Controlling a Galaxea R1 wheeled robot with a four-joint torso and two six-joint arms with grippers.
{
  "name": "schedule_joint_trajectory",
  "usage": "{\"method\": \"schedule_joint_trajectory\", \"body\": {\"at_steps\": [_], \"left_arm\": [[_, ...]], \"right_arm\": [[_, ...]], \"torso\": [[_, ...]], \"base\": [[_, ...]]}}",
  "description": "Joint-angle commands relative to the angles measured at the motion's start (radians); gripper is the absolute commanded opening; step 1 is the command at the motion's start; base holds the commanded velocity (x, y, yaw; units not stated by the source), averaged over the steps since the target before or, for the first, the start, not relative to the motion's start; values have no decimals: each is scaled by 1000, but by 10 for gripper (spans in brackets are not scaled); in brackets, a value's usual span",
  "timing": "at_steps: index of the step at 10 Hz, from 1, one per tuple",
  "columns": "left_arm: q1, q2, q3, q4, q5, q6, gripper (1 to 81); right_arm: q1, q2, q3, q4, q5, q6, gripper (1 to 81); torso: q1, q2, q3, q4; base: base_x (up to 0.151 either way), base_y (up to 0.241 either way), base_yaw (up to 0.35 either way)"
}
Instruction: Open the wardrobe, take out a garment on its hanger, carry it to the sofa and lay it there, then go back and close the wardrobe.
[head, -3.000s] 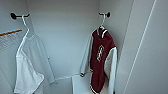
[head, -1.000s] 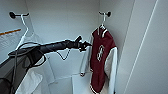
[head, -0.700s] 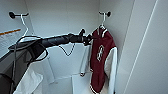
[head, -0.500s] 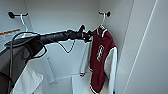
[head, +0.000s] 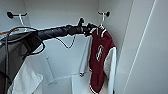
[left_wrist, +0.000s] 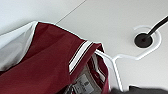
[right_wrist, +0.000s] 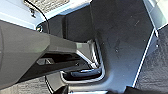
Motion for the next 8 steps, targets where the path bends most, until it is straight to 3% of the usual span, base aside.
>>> {"method": "schedule_joint_trajectory", "body": {"at_steps": [1, 8], "left_arm": [[-199, 26, -56, 10, -33, -2, 811], [-233, 154, -183, 22, -36, -1, 811]], "right_arm": [[20, 7, 13, 3, -34, 0, 811], [17, 9, 13, 3, -25, 0, 811]], "torso": [[0, 0, 0, 0], [0, 0, 0, 0]], "base": [[0, 0, 0], [0, 0, 0]]}}
